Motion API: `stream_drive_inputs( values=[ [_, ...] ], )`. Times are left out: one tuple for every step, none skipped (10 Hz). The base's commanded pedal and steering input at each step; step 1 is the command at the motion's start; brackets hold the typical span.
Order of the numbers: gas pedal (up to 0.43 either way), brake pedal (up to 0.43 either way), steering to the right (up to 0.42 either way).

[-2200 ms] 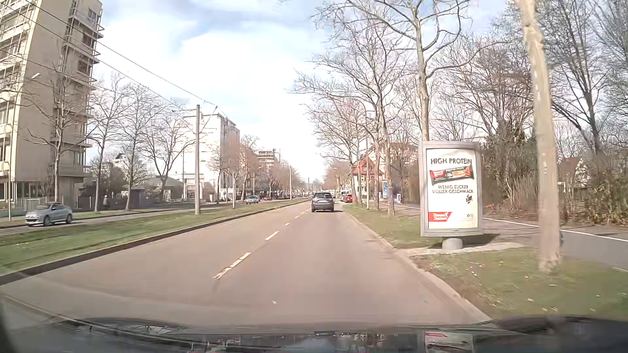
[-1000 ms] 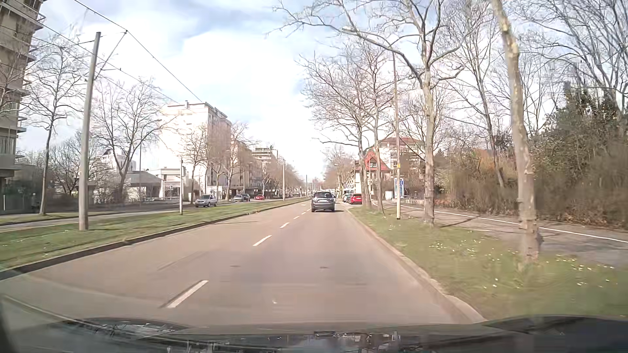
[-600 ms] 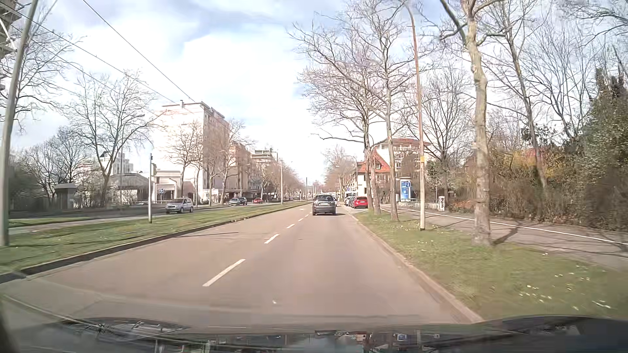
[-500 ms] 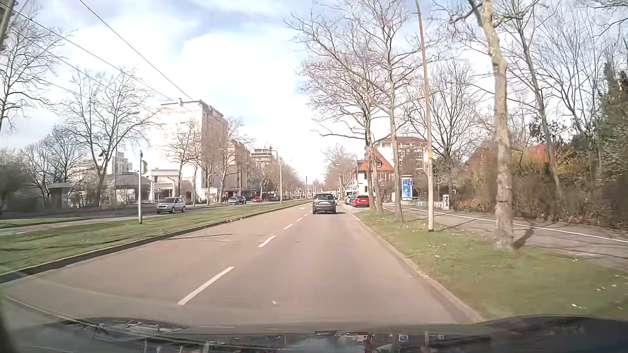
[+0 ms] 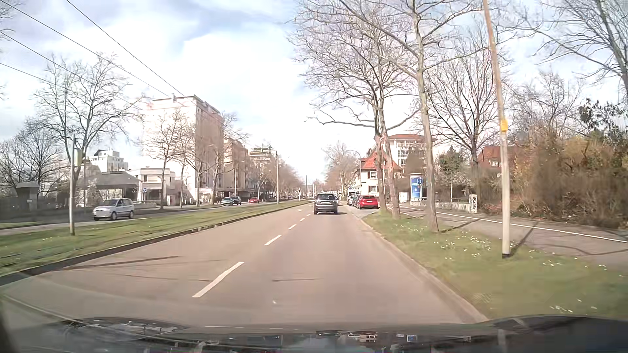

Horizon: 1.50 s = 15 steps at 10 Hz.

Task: Follow the waypoints while adhering to traffic rules and regulations

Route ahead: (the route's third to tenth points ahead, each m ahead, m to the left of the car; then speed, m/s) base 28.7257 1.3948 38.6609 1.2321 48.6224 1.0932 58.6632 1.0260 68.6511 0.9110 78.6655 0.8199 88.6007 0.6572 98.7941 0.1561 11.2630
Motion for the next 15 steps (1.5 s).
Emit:
stream_drive_inputs(
  values=[
    [0.047, 0.000, 0.002],
    [0.047, 0.000, 0.002],
    [0.047, 0.000, 0.002],
    [0.047, 0.000, 0.003],
    [0.047, 0.000, 0.003],
    [0.059, 0.000, 0.004],
    [0.059, 0.000, 0.004],
    [0.059, 0.000, 0.004],
    [0.059, 0.000, 0.004],
    [0.059, 0.000, 0.004],
    [0.059, 0.000, 0.004],
    [0.059, 0.000, 0.004],
    [0.059, 0.000, 0.003],
    [0.059, 0.000, 0.003],
    [0.059, 0.000, 0.002]
  ],
)
